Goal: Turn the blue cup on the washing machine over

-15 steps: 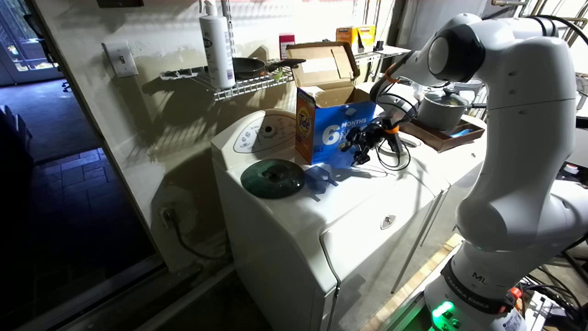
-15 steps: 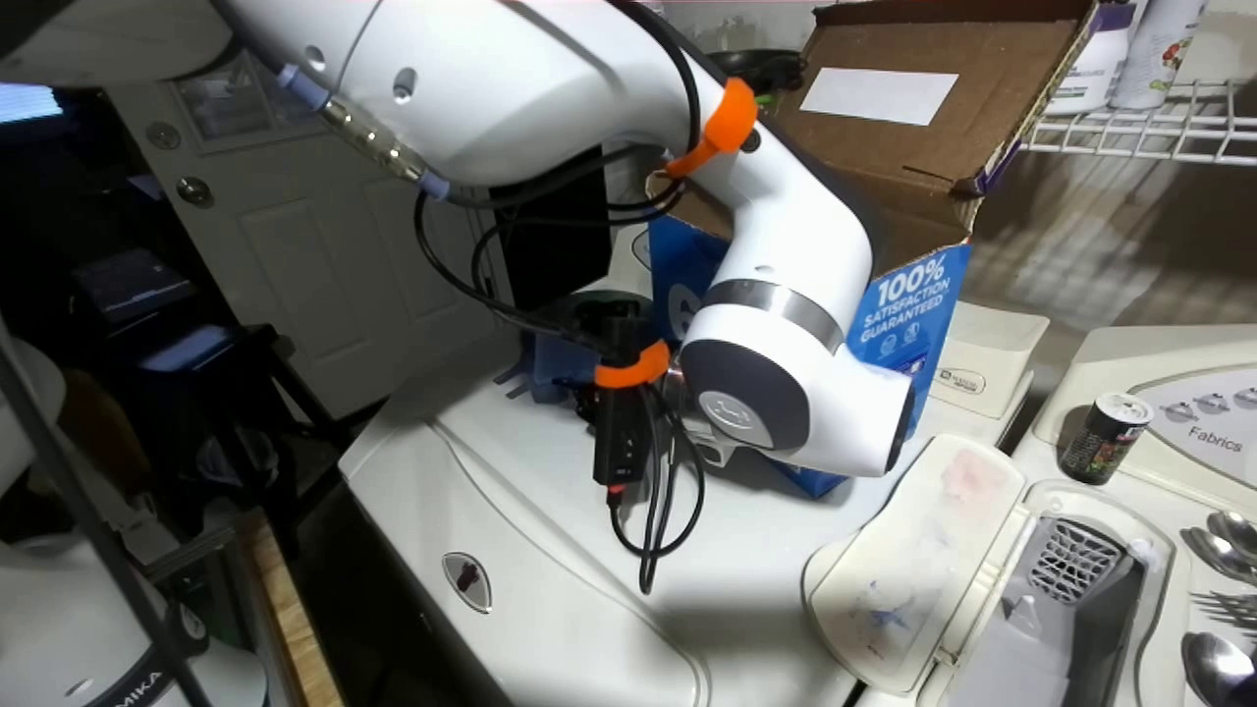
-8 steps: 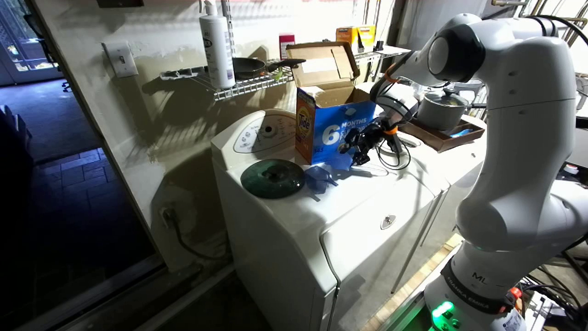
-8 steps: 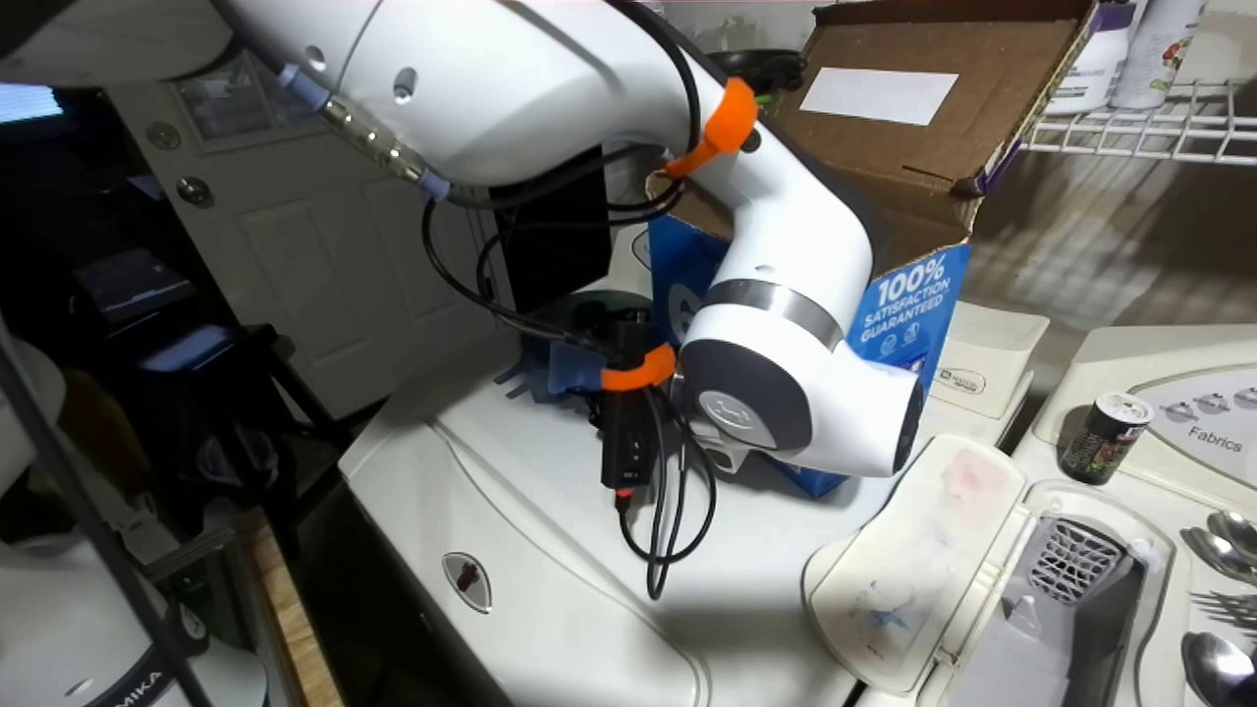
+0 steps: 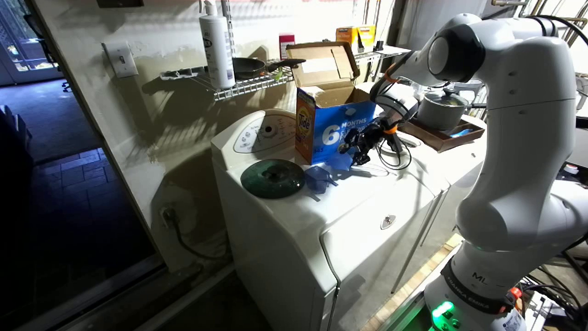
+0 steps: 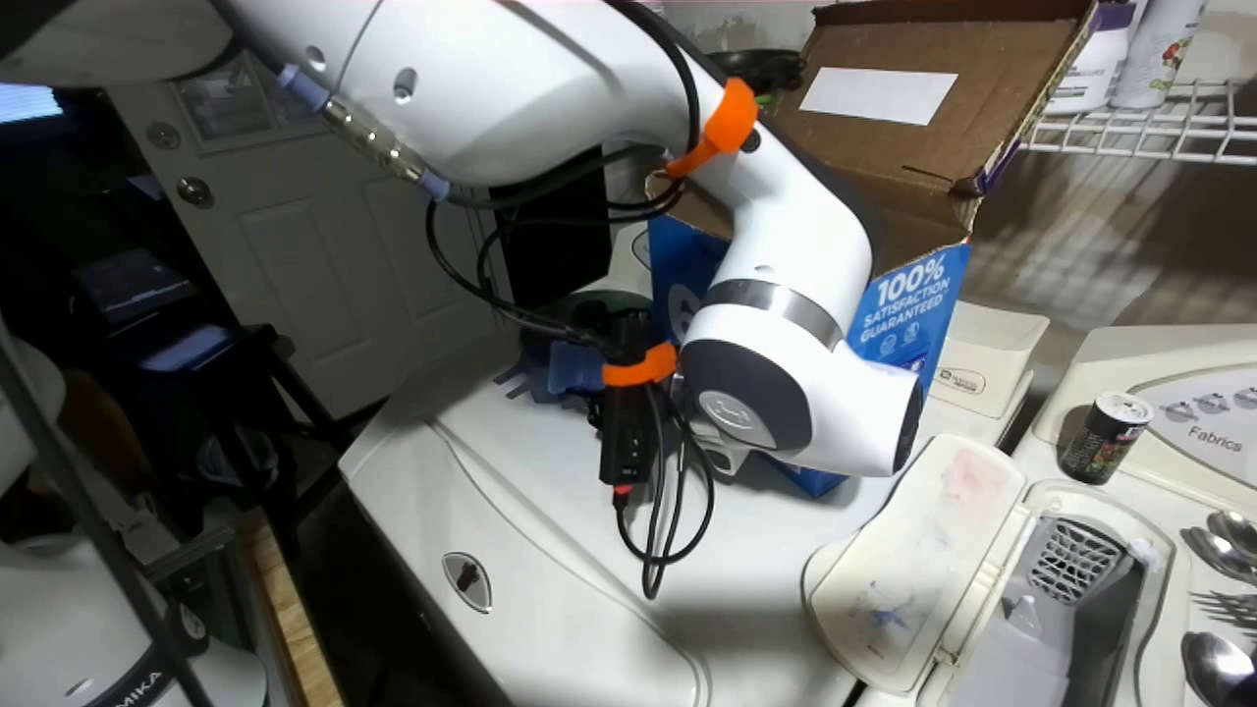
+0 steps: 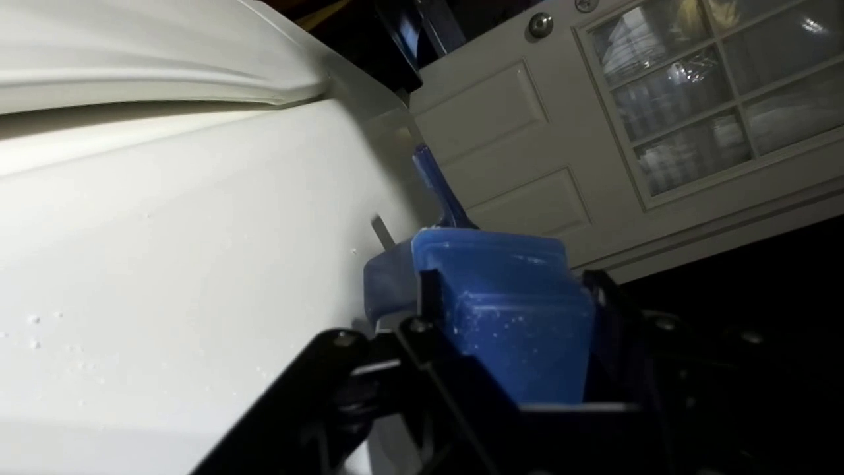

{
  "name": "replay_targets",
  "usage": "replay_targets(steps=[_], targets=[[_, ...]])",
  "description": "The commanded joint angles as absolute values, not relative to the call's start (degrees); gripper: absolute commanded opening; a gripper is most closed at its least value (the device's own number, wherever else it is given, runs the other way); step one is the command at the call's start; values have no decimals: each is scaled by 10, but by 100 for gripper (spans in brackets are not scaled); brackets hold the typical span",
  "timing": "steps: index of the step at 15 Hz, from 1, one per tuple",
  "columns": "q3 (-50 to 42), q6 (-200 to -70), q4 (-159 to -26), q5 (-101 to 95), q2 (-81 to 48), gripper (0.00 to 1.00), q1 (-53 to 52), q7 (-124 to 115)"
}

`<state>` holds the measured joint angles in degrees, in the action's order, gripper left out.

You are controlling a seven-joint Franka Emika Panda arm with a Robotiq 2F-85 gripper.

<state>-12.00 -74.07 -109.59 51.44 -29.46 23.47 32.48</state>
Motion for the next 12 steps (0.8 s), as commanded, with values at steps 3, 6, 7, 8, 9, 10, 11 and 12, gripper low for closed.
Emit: replay_targets(steps=[3,6,7,8,9,10,11,12], targets=[[-113,-750,-1097,529,-369,70,235,326],[-114,-751,-1099,528,-368,72,236,323],[-114,-751,-1100,527,-367,72,236,323],[-114,-752,-1101,527,-367,69,236,322],[-114,-752,-1101,527,-366,69,236,322],[-114,-752,-1102,527,-366,68,236,322],[-114,-753,-1102,525,-364,69,235,322],[-114,-754,-1103,524,-362,70,235,324]])
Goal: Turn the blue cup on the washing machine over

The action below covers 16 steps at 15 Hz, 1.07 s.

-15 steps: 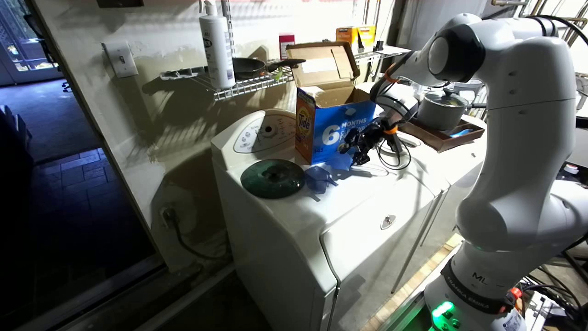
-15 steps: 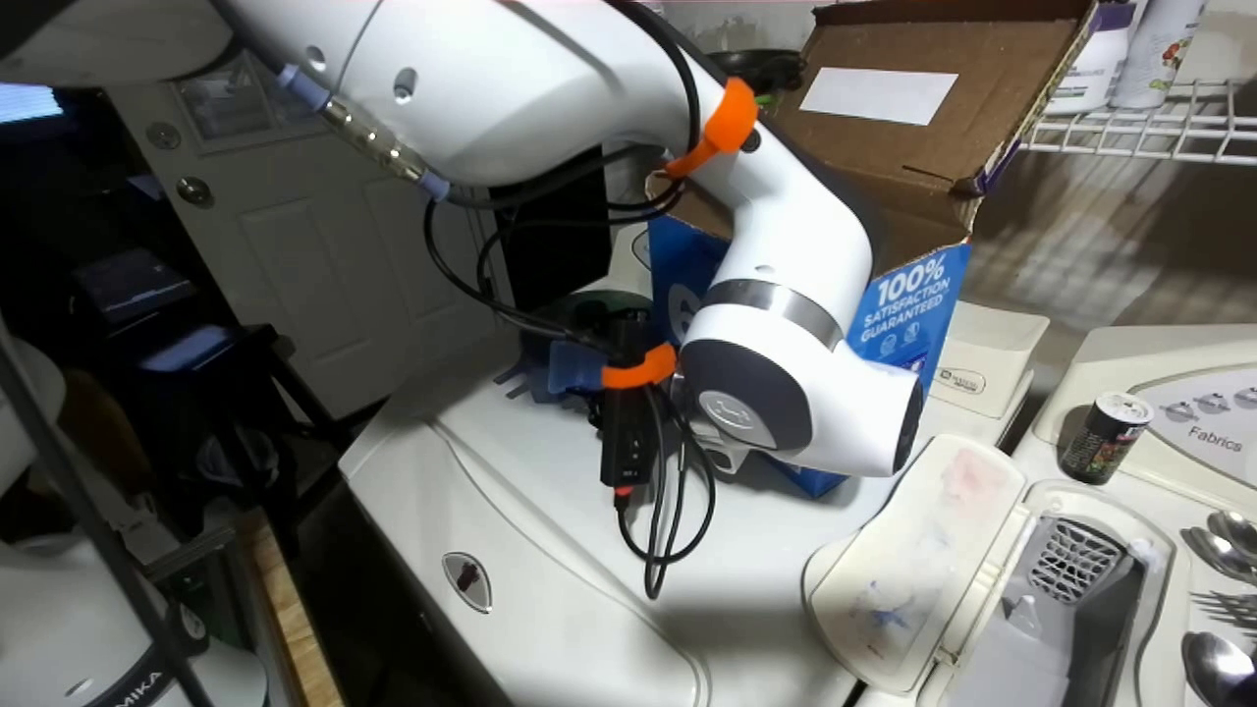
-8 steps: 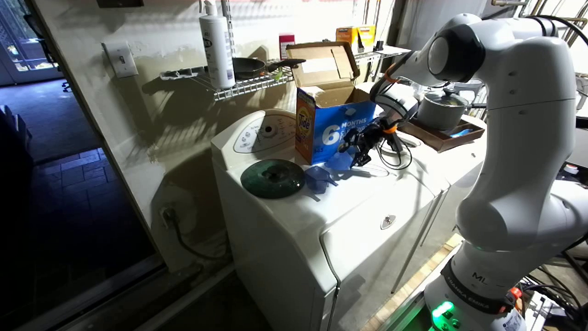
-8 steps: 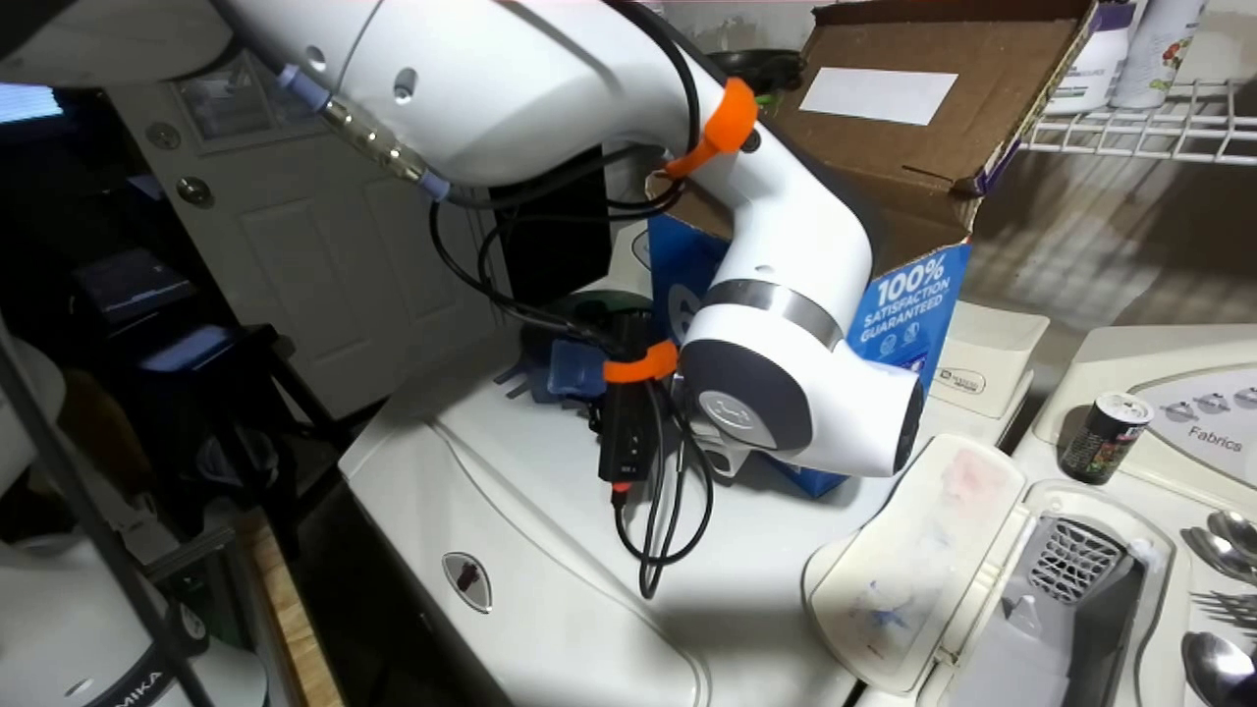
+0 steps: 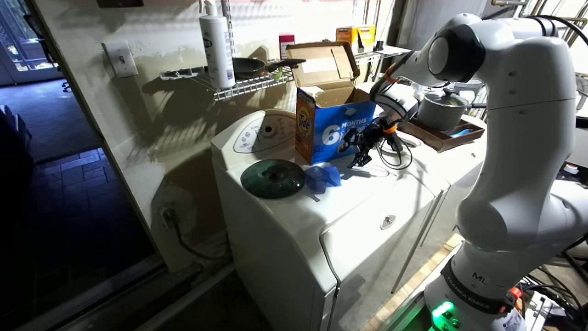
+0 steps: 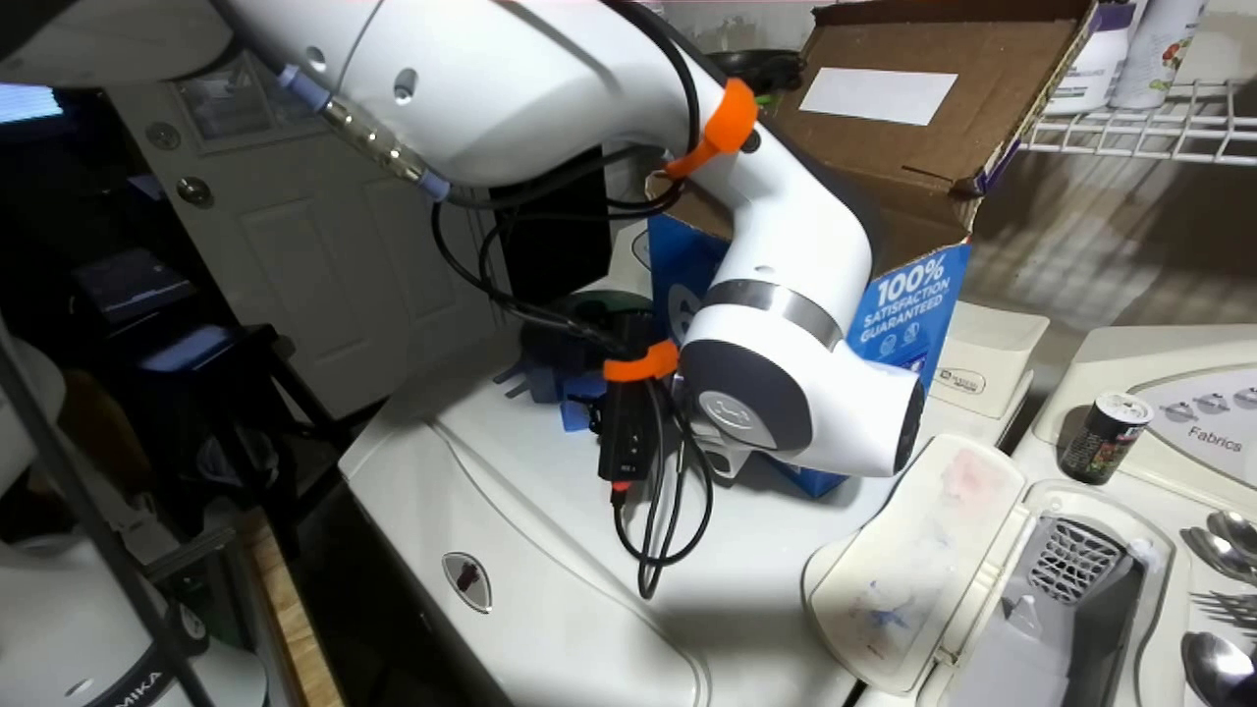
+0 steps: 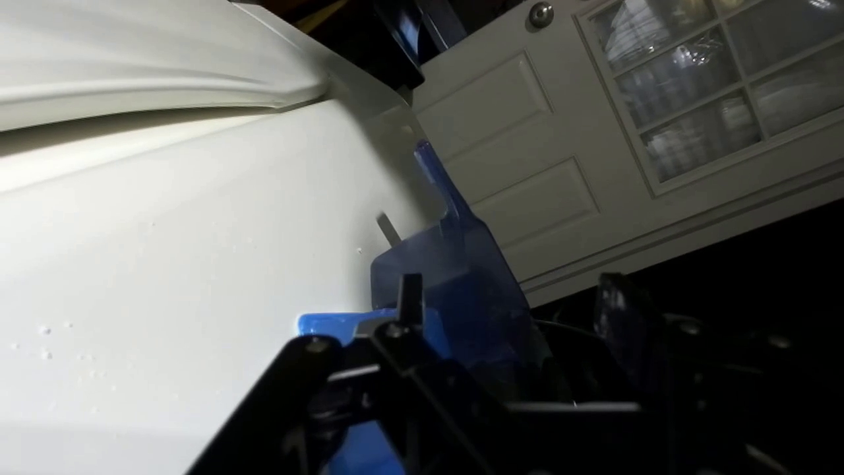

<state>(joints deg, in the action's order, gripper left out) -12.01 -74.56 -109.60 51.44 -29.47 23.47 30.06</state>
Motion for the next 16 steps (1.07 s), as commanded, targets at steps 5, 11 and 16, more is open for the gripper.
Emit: replay_targets(steps=[5,11,16], targets=[[-120,-820,-1129,473,-311,100,210,345],[-116,-943,-1206,401,-244,100,177,381],[-108,-1045,-1271,374,-166,100,153,391]])
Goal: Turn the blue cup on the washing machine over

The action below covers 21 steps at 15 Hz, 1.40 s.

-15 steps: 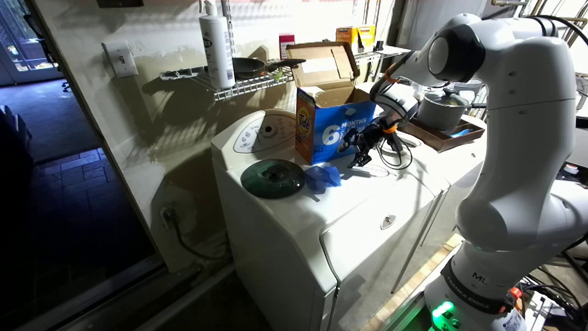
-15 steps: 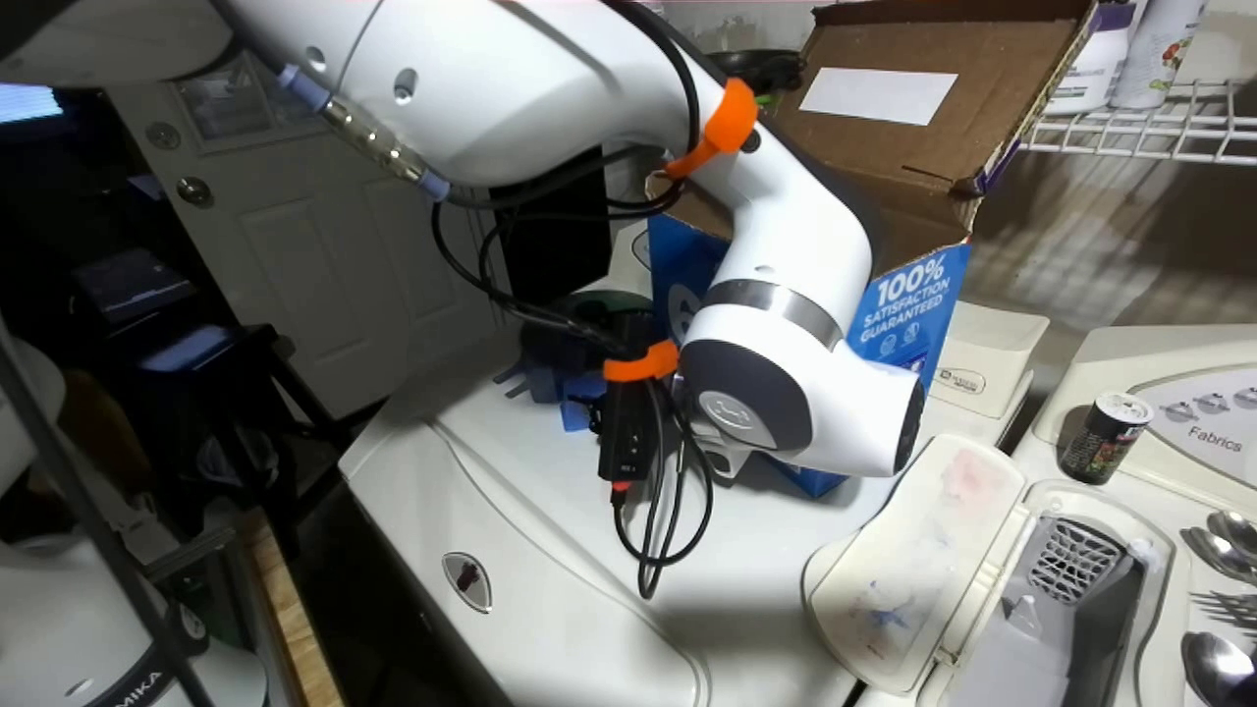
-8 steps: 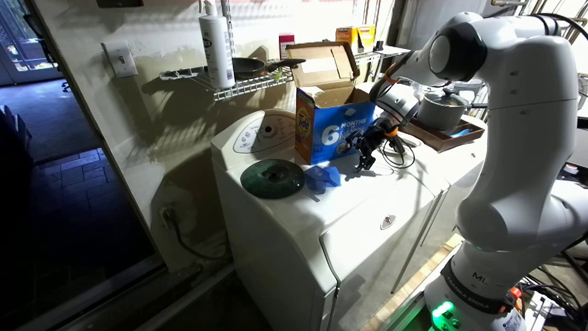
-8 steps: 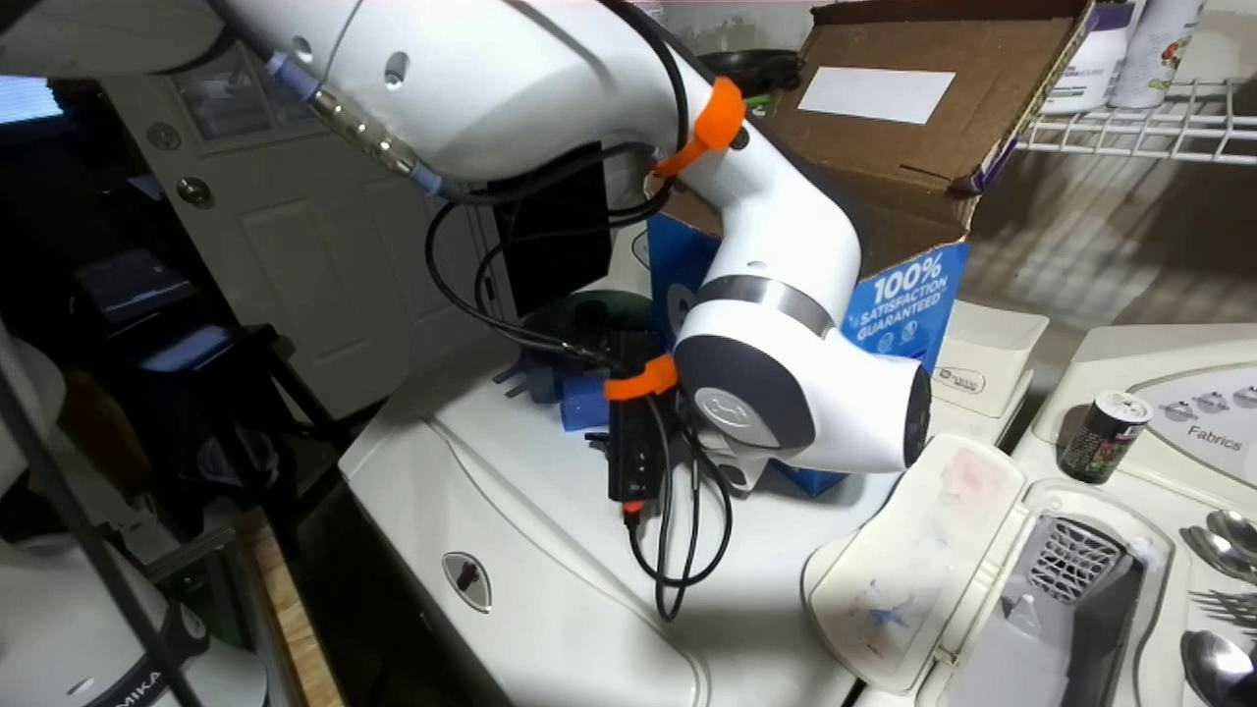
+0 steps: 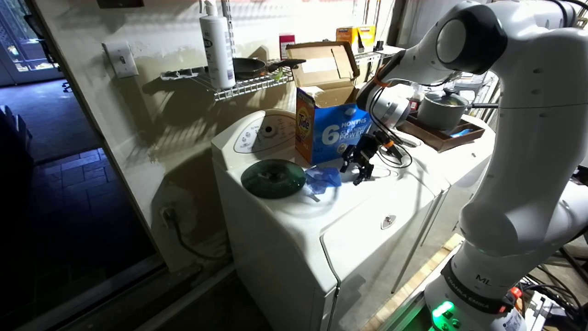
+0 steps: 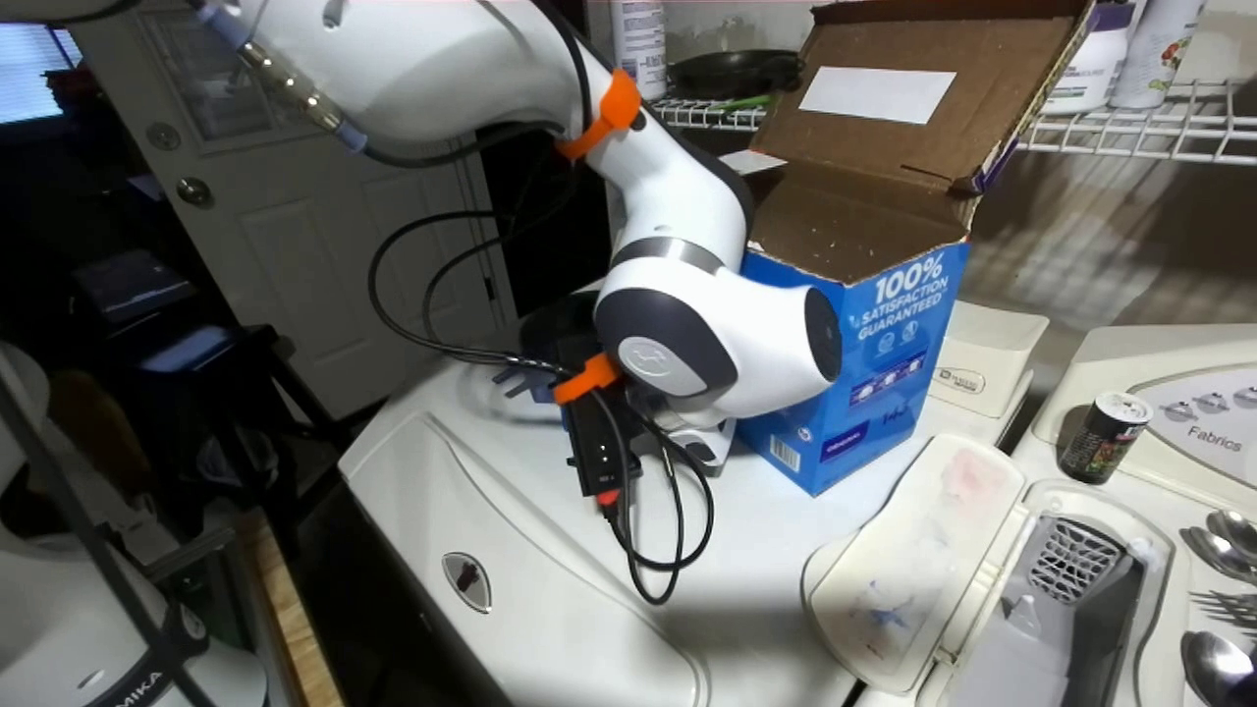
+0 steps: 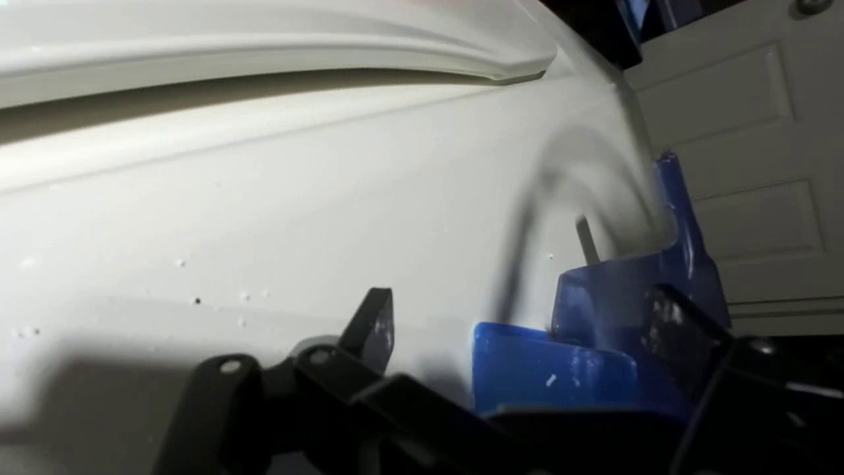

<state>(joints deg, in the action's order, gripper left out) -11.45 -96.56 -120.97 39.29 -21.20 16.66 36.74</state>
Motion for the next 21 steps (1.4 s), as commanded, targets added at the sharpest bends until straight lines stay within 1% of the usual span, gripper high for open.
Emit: replay_targets(steps=[1,5,11,21], targets=[[-105,-1067,-1284,372,-152,100,150,397],[-95,-1131,-1326,390,-101,100,147,437],[-97,-1146,-1346,437,-52,100,147,510],[-100,-1138,-1313,475,-85,100,143,506]])
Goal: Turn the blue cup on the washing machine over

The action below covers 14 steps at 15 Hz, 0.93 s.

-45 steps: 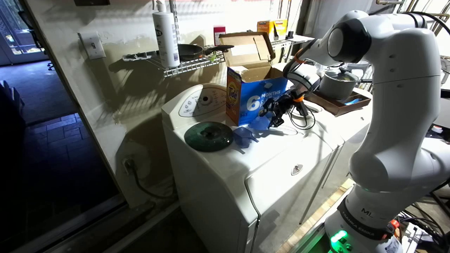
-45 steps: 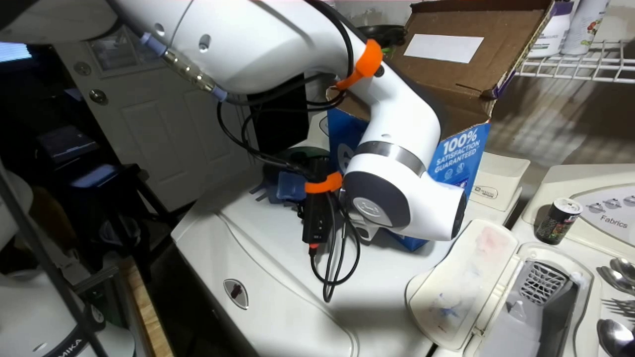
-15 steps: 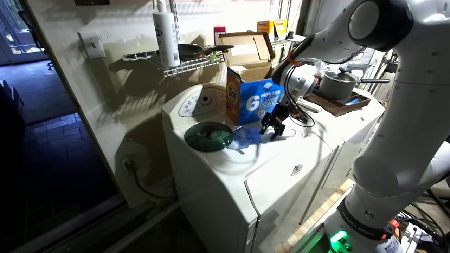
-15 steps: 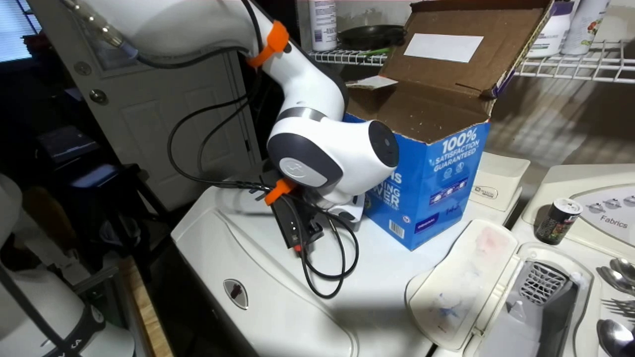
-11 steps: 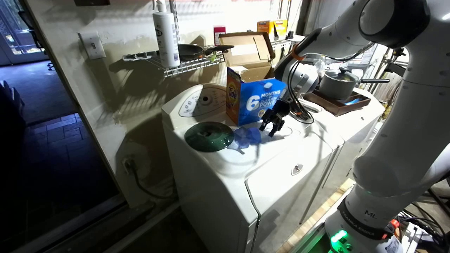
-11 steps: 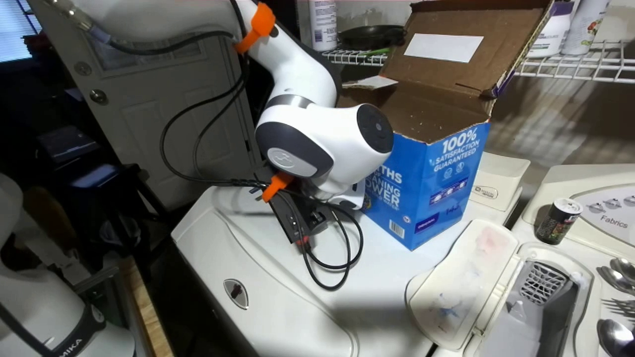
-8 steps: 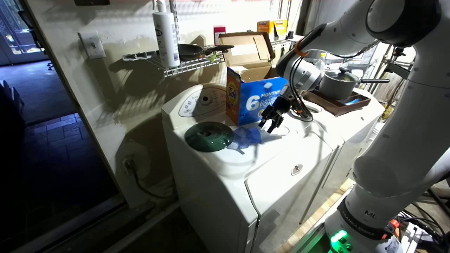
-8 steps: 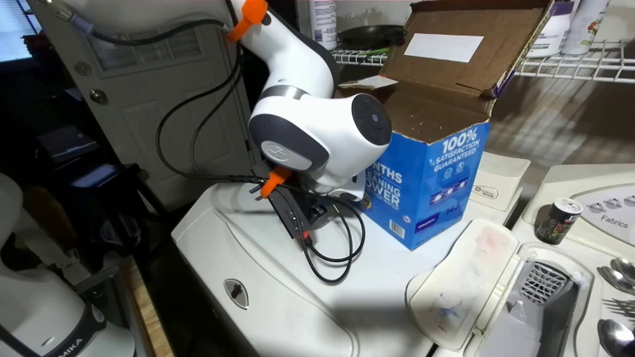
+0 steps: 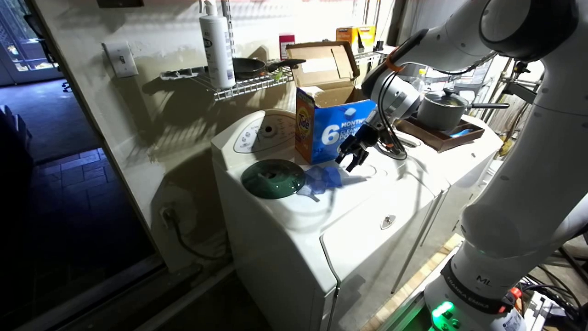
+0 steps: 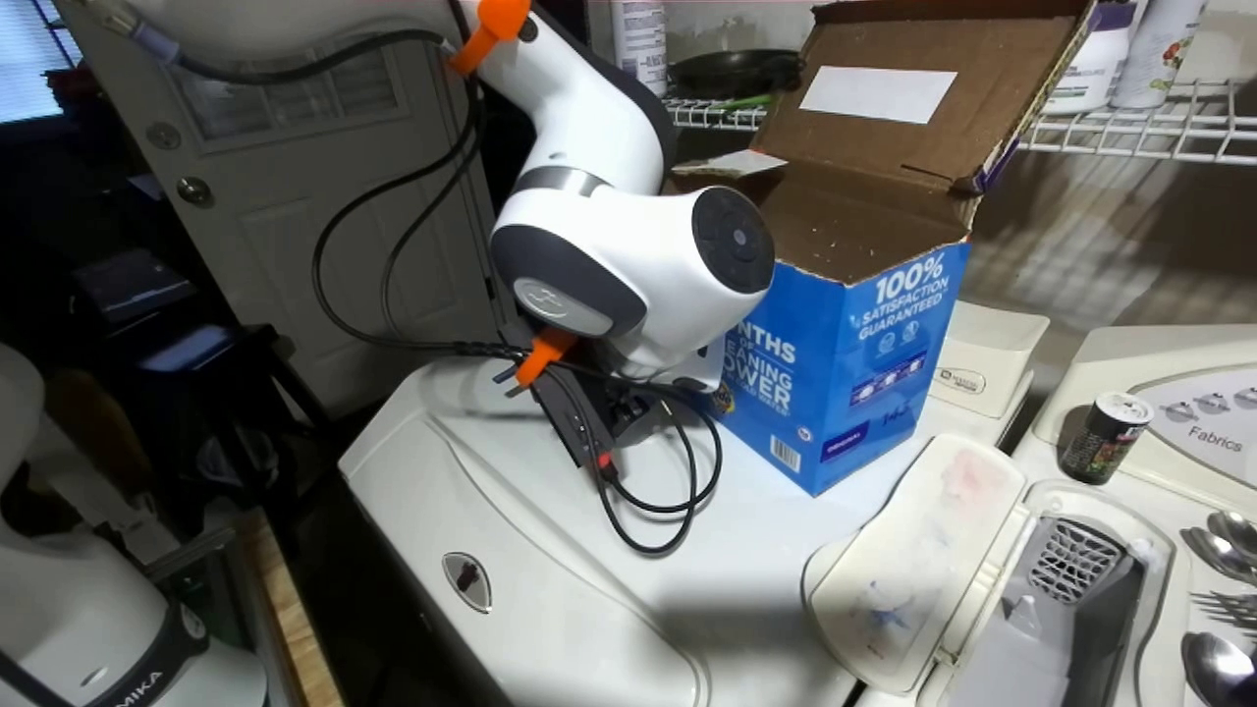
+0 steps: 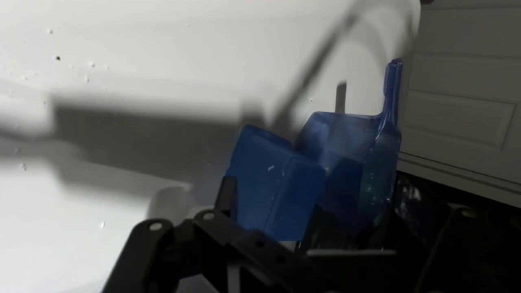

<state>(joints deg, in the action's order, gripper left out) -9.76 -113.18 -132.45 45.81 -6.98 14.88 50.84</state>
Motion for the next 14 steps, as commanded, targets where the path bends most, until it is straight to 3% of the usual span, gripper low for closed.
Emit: replay_targets(steps=[1,14], targets=[[-99,-1140,-1311,478,-88,100,143,505],[-86,-1165,-1279,485,-130,100,136,461]])
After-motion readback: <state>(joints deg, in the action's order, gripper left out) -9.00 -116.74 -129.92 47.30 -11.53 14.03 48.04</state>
